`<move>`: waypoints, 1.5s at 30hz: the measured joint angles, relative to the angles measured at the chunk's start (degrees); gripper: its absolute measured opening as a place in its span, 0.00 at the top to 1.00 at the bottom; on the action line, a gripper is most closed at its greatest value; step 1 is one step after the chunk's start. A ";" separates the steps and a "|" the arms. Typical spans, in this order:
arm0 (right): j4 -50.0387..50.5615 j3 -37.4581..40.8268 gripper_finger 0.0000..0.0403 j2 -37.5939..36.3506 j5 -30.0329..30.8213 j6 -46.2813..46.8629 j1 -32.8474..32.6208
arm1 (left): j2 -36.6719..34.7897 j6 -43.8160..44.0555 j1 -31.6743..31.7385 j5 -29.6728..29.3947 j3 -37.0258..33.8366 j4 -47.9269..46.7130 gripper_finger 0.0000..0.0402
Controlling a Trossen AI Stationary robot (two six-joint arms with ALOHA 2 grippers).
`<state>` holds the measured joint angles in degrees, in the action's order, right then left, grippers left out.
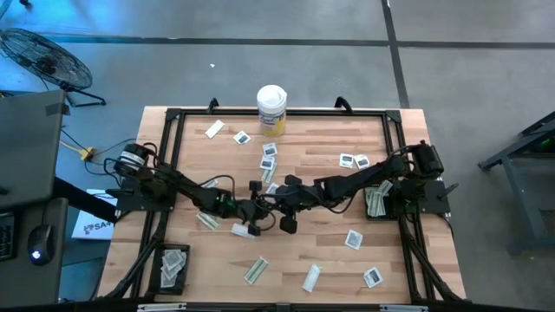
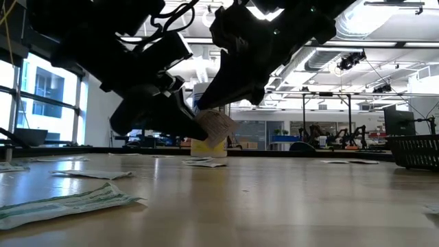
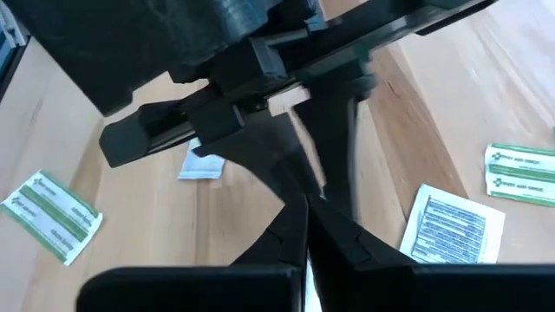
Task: Pick & Place First Aid Supplies
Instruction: Put the white towelette sachet into the left black bin
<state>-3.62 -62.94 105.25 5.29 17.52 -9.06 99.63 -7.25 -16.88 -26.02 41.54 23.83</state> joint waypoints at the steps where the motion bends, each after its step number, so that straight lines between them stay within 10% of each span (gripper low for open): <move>1: 0.01 0.00 1.00 0.00 0.16 -0.03 0.00 | 0.00 0.00 -0.01 -0.01 0.00 0.01 0.96; 11: -1.72 -0.02 0.93 -1.44 4.05 -7.98 -0.56 | -1.79 2.06 -2.55 -5.80 0.53 -8.60 0.98; 19: -5.24 -0.11 0.80 -3.61 8.92 -16.76 -2.34 | -9.10 15.25 -10.84 -8.64 8.60 -39.87 0.99; 31: -6.47 0.00 0.77 -3.65 10.28 -25.45 2.53 | -10.49 77.16 -30.46 23.70 30.57 -99.03 0.99; 39: -7.49 0.00 0.77 -3.65 1.29 -25.49 6.90 | -8.81 113.77 -43.89 35.79 31.84 -98.35 0.99; 45: -9.44 0.00 0.77 -3.63 -0.34 -25.49 8.82 | -4.43 118.47 -46.60 34.79 31.76 -98.02 0.99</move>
<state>-13.06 -62.94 101.62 4.95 -7.97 -0.24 95.20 111.23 -63.48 8.77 73.30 -74.18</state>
